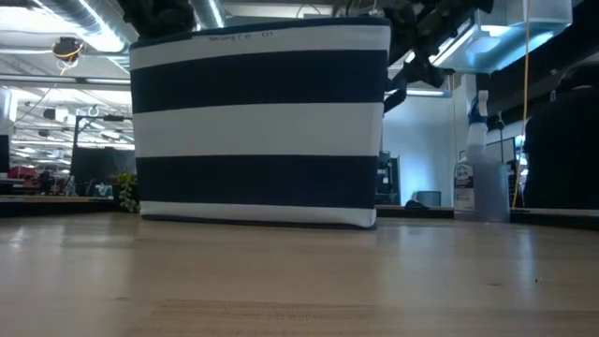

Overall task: Fold Laundry from Bin
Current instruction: Move the laundry bin to the other table

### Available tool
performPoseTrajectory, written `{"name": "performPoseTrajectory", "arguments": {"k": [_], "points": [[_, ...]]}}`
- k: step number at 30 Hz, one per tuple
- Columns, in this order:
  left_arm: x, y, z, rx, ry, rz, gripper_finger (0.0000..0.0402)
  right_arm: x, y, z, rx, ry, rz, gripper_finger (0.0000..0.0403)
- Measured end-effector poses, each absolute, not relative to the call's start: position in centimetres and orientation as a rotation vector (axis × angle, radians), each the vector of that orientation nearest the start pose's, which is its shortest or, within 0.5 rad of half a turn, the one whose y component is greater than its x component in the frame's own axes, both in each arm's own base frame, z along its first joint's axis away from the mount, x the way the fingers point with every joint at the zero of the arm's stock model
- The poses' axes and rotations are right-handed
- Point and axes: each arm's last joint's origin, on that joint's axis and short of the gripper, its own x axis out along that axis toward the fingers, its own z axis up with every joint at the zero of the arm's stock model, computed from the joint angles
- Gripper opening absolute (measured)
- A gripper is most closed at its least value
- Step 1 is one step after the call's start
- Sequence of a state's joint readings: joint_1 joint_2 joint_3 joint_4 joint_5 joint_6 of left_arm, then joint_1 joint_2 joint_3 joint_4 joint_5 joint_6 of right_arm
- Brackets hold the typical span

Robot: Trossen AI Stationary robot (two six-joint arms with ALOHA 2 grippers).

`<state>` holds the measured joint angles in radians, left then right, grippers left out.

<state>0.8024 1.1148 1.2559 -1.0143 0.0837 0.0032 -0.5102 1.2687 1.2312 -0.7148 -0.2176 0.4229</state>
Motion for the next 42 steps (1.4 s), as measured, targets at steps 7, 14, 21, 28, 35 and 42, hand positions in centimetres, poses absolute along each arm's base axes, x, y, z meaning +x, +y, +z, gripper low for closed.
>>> {"name": "performPoseTrajectory", "arguments": {"k": [7,14,21,28,35,42], "points": [[14.7,15.1,35.2,-0.382,0.861,0.728,0.0200,24.3,-12.9,33.2,0.666,0.644,-0.421,0.0200],[15.6,16.2,34.5,-0.367,0.888,0.744,0.0128,24.1,-12.8,33.8,0.580,0.626,-0.388,0.0133],[16.0,16.4,35.2,-0.309,0.813,0.760,0.0011,24.0,-12.9,36.1,0.454,0.586,-0.396,0.0019],[16.4,16.2,37.9,-0.250,0.700,0.731,0.0004,24.0,-13.0,39.2,0.378,0.512,-0.425,0.0011],[16.5,16.3,38.6,-0.212,0.662,0.769,0.0003,23.4,-13.0,41.2,0.289,0.497,-0.493,0.0010],[18.1,18.0,38.6,-0.173,0.581,0.800,0.0002,23.3,-12.8,41.7,0.229,0.501,-0.487,0.0032]]}}
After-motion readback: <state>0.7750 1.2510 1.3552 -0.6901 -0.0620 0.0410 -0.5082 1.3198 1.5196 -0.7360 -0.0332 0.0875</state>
